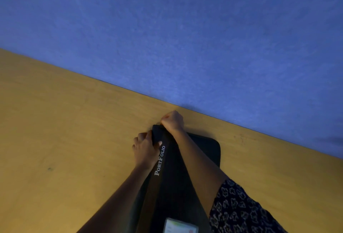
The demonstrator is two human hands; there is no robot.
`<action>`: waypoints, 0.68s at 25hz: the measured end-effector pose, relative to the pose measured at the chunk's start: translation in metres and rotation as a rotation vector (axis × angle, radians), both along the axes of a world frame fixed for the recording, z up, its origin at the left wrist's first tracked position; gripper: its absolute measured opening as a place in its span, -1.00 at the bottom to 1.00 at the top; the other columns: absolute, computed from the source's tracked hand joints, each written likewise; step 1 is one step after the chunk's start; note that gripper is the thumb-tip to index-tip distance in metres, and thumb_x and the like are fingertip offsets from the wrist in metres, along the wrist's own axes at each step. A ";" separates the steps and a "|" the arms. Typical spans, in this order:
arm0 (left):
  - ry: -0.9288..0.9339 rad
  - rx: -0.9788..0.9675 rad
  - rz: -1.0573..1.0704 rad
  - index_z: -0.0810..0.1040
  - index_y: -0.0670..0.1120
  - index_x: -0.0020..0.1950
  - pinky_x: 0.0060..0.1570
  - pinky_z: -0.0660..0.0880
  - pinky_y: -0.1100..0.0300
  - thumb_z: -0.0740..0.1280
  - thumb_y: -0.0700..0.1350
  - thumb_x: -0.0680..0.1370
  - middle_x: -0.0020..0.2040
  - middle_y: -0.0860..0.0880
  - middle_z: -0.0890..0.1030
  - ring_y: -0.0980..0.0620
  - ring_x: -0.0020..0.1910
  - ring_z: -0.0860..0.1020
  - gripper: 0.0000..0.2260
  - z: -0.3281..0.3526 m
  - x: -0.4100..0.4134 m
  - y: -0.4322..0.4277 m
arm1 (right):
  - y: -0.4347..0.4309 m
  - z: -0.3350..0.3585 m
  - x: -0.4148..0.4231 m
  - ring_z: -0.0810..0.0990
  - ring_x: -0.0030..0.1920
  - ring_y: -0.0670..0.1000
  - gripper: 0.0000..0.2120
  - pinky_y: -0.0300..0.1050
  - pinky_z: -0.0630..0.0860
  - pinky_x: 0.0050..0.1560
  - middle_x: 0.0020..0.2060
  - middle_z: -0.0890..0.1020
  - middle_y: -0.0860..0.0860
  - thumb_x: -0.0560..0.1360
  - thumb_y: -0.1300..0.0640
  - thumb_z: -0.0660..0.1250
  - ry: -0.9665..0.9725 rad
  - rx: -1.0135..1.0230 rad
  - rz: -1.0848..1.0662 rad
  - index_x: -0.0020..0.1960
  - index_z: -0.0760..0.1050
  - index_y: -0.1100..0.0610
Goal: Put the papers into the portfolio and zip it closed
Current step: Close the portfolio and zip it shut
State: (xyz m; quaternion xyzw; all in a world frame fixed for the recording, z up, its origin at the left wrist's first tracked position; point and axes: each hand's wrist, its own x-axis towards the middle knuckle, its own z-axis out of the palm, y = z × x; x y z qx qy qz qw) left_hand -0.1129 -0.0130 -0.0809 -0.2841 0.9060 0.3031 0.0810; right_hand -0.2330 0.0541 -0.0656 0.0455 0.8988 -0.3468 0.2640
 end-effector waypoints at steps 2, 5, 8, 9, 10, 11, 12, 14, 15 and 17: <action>0.022 -0.065 -0.050 0.21 -0.11 0.51 0.30 0.31 -0.08 0.26 0.06 0.57 0.38 -0.15 0.33 -0.17 0.36 0.28 -0.44 -0.003 0.007 0.005 | 0.019 -0.002 0.024 0.59 0.16 0.08 -0.72 -0.09 0.54 0.14 0.12 0.66 0.09 0.50 0.25 0.31 0.189 -0.041 0.034 0.19 0.59 0.18; 0.071 -0.185 -0.196 0.03 -0.13 0.57 0.44 0.18 -0.05 0.15 0.05 0.62 0.54 -0.13 0.13 -0.13 0.51 0.11 -0.40 -0.011 0.023 0.017 | 0.052 -0.016 0.076 0.40 0.38 0.02 -0.65 -0.13 0.37 0.38 0.33 0.50 0.04 0.56 0.24 0.26 0.441 -0.024 0.156 0.33 0.48 0.11; 0.057 -0.274 -0.350 -0.08 -0.11 0.58 0.52 0.01 -0.05 0.04 0.05 0.64 0.61 -0.10 -0.09 -0.09 0.58 -0.09 -0.43 -0.018 0.042 0.025 | 0.082 -0.035 0.123 0.16 0.54 0.07 -0.60 -0.02 0.10 0.49 0.51 0.29 0.05 0.61 0.14 0.20 0.539 0.127 0.362 0.44 0.37 0.07; 0.055 -0.286 -0.388 -0.08 -0.11 0.58 0.52 -0.01 -0.06 0.04 0.05 0.64 0.60 -0.10 -0.10 -0.09 0.58 -0.11 -0.43 -0.019 0.049 0.028 | 0.091 -0.038 0.136 0.14 0.55 0.08 -0.60 0.02 0.08 0.49 0.52 0.27 0.05 0.61 0.12 0.19 0.569 0.174 0.394 0.45 0.35 0.06; 0.053 -0.298 -0.421 -0.06 -0.11 0.58 0.51 0.00 -0.06 0.05 0.06 0.64 0.60 -0.11 -0.07 -0.10 0.58 -0.10 -0.43 -0.018 0.057 0.032 | 0.099 -0.040 0.146 0.17 0.54 0.09 -0.59 0.07 0.10 0.49 0.51 0.29 0.07 0.60 0.12 0.22 0.604 0.212 0.412 0.44 0.37 0.06; 0.048 -0.318 -0.451 0.00 -0.12 0.57 0.50 0.04 -0.07 0.05 0.06 0.63 0.60 -0.12 0.00 -0.11 0.58 -0.04 -0.44 -0.015 0.064 0.036 | 0.105 -0.040 0.155 0.24 0.51 0.11 -0.59 0.13 0.17 0.46 0.48 0.35 0.08 0.58 0.11 0.27 0.633 0.249 0.420 0.42 0.40 0.06; 0.045 -0.344 -0.475 0.09 -0.14 0.56 0.48 0.12 -0.08 0.03 0.07 0.62 0.58 -0.13 0.10 -0.13 0.56 0.06 -0.45 -0.011 0.071 0.040 | 0.111 -0.038 0.163 0.32 0.48 0.12 -0.59 0.17 0.26 0.42 0.45 0.41 0.08 0.55 0.11 0.32 0.649 0.284 0.423 0.39 0.45 0.06; 0.059 -0.378 -0.496 0.28 -0.17 0.50 0.40 0.28 -0.11 -0.03 0.08 0.56 0.52 -0.14 0.29 -0.15 0.50 0.26 -0.43 -0.006 0.085 0.048 | 0.122 -0.034 0.178 0.44 0.40 0.12 -0.59 0.18 0.41 0.32 0.37 0.50 0.08 0.49 0.09 0.40 0.666 0.344 0.408 0.33 0.51 0.05; 0.068 -0.380 -0.510 0.30 -0.17 0.49 0.39 0.30 -0.12 -0.04 0.09 0.55 0.51 -0.14 0.31 -0.15 0.49 0.29 -0.41 -0.004 0.091 0.052 | 0.128 -0.032 0.184 0.48 0.37 0.11 -0.59 0.16 0.45 0.28 0.35 0.53 0.07 0.47 0.07 0.43 0.675 0.368 0.393 0.30 0.54 0.04; 0.080 -0.375 -0.562 0.23 -0.16 0.52 0.43 0.20 -0.13 0.02 0.11 0.58 0.54 -0.12 0.23 -0.14 0.52 0.21 -0.43 -0.007 0.104 0.058 | 0.138 -0.028 0.200 0.52 0.33 0.09 -0.59 0.12 0.51 0.23 0.31 0.57 0.06 0.42 0.06 0.47 0.690 0.409 0.360 0.26 0.57 0.03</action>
